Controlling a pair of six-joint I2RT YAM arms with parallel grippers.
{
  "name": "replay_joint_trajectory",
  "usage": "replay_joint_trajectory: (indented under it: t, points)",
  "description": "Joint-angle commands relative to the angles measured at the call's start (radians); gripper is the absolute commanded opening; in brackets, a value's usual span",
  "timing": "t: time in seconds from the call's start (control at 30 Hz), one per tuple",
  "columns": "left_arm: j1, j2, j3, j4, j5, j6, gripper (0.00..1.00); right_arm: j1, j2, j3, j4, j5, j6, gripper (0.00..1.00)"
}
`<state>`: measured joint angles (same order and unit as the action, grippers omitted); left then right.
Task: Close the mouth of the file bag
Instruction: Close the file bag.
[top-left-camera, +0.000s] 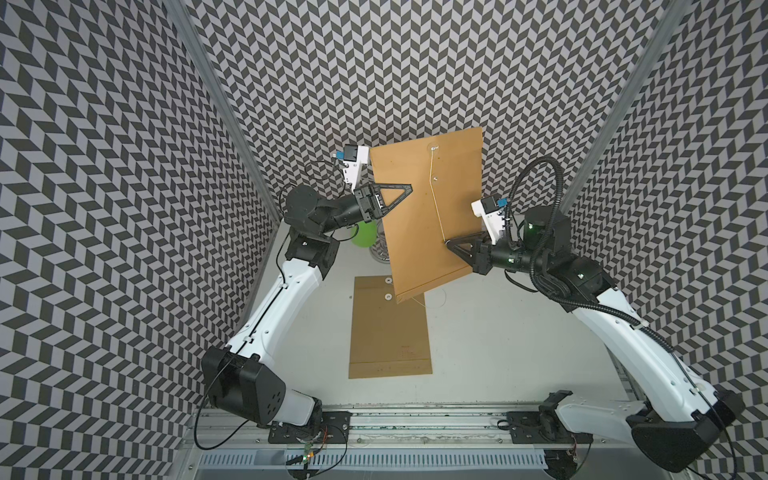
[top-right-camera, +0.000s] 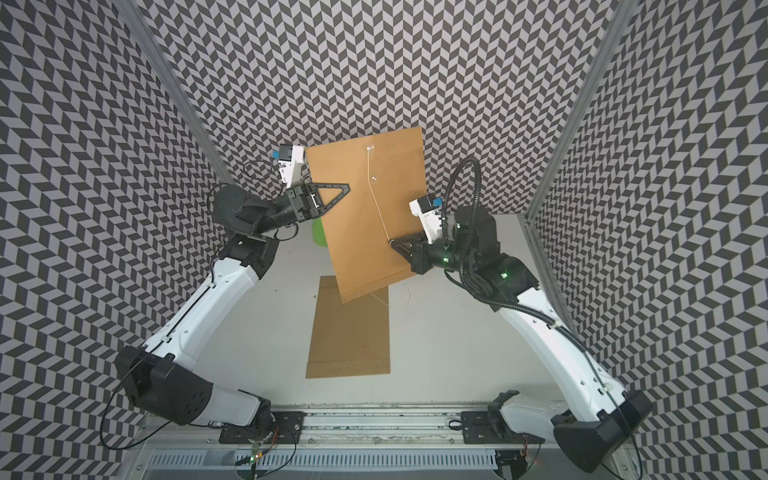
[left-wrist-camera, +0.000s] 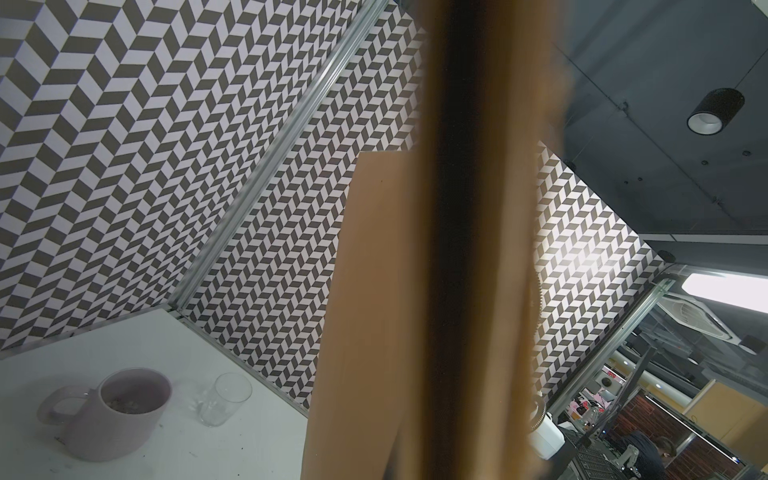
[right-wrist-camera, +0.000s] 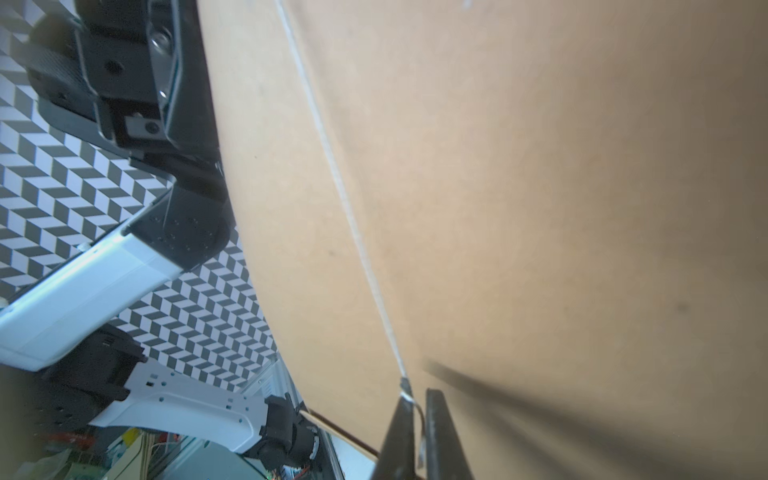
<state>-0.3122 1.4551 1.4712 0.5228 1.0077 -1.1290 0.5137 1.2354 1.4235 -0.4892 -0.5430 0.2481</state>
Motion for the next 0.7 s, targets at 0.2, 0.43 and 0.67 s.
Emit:
replay_joint_trajectory:
  t: [0.2,0.43,0.67]
  points:
    - [0.003,-0.006,0.032,0.069,0.004,-0.024,0.0,-0.038,-0.006,-0.001,0.048,-0.04,0.037,0.0]
    - [-0.037,-0.009,0.031,0.122,0.044,-0.031,0.0,-0.057,0.031,0.046,0.017,-0.041,0.085,0.0]
    - [-0.075,-0.018,0.037,0.087,0.096,0.027,0.0,-0.107,0.031,0.064,0.008,-0.037,0.123,0.0]
